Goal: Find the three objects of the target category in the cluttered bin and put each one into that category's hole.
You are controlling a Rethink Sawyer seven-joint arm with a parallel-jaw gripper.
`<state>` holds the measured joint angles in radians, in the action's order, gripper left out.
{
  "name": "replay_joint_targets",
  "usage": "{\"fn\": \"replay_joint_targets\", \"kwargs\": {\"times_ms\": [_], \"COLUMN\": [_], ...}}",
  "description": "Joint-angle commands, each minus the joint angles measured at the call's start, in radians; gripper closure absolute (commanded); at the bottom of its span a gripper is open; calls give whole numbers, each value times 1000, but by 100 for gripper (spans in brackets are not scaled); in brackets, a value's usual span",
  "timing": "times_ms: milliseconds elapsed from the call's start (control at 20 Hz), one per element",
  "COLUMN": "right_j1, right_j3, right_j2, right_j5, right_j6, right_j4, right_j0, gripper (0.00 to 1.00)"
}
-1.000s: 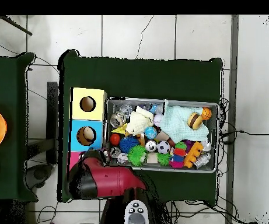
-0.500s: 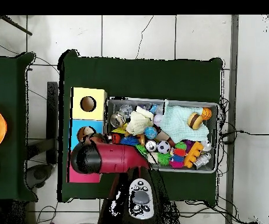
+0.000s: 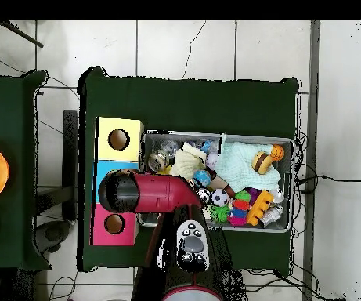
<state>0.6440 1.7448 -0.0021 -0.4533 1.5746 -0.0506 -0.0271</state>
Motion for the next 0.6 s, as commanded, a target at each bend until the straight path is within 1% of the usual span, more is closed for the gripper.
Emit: {"fn": "replay_joint_targets", "kwargs": {"times_ms": [50,300,500,600], "right_j1": [-60,-70,-70,-67], "right_j3": [-216,-250,-270,-267], "right_j2": [-27,-13,-11,-3], "right_j5": [-15,-58,-92,-102], "right_j6": [88,73,85,86], "right_j4": [17,39,49,51], "right_j0": [-125,-149,-148,-150], "gripper": [0,0,0,0]}}
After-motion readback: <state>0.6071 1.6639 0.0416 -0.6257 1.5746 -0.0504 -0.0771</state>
